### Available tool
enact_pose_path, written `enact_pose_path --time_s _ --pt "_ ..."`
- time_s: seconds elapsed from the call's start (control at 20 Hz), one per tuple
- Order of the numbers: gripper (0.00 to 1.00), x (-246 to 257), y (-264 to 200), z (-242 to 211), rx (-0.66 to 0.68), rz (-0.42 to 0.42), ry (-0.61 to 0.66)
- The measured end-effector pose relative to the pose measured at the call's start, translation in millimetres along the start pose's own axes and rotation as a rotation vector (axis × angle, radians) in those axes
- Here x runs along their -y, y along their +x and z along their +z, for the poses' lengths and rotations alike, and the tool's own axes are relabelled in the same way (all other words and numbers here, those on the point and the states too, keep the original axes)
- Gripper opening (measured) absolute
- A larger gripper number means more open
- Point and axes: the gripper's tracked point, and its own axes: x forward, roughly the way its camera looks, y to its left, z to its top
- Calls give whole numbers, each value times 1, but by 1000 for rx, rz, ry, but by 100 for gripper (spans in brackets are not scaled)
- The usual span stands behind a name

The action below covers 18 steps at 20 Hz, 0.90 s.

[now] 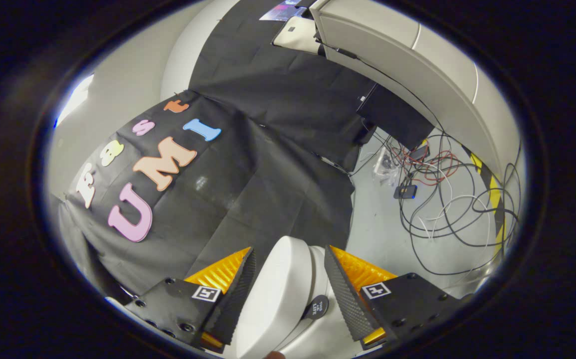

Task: Open the toilet lid.

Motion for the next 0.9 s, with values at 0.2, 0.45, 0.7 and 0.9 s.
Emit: enact_pose_path --time_s 0.2,0.45,0.7,0.9 --pt "87 13 -3 -5 -16 -13 23" --pt "86 34 4 -22 -37 -81 110" --pt "86 50 4 -50 -115 -119 148" --pt "77 53 -4 -82 -224 -148 156"
